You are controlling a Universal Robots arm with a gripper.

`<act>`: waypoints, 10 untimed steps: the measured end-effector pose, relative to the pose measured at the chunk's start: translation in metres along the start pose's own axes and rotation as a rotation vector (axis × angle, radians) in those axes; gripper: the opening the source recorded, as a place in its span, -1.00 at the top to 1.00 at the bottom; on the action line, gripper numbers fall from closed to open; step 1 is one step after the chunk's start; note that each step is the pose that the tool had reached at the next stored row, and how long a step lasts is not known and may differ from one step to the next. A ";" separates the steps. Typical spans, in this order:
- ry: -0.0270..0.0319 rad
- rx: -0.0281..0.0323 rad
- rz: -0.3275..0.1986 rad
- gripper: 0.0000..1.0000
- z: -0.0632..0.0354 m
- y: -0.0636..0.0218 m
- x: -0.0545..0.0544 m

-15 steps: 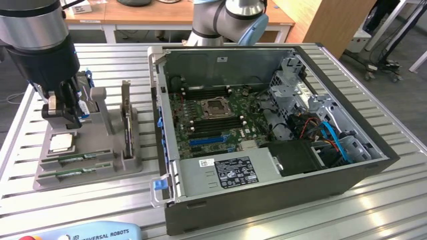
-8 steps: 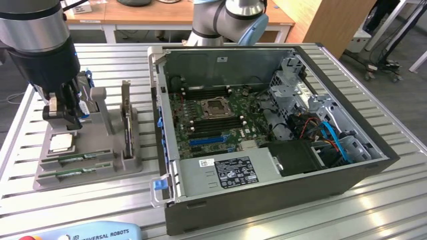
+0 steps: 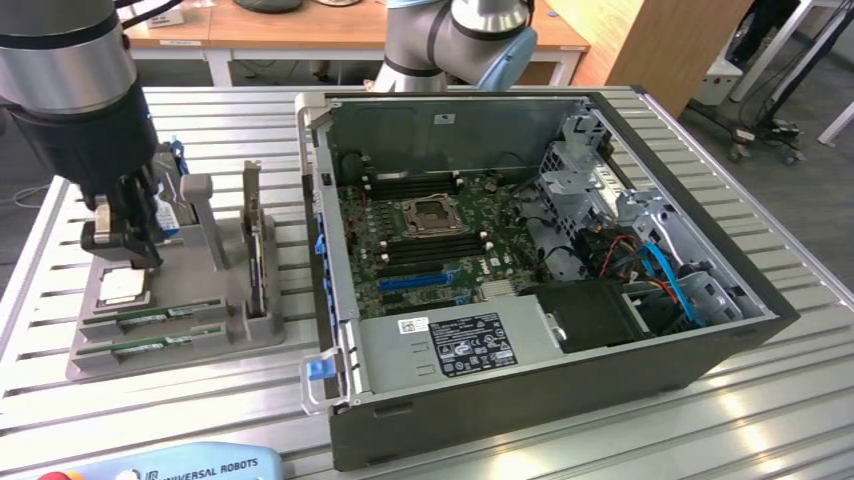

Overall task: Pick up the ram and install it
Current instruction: 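Pick up the ram and move it above insertion slot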

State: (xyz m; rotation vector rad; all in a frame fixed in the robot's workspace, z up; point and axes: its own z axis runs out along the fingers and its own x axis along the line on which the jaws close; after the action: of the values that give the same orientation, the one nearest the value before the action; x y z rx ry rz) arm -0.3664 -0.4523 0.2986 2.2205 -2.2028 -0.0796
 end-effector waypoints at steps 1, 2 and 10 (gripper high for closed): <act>0.0001 -0.0001 0.000 0.29 -0.0001 0.0001 0.002; 0.0001 -0.0001 0.000 0.29 -0.0001 0.0002 0.004; 0.0000 0.0000 0.000 0.29 -0.0004 0.0010 0.015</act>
State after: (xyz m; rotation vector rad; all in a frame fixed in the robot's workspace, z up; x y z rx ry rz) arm -0.3673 -0.4669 0.2986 2.2205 -2.2027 -0.0796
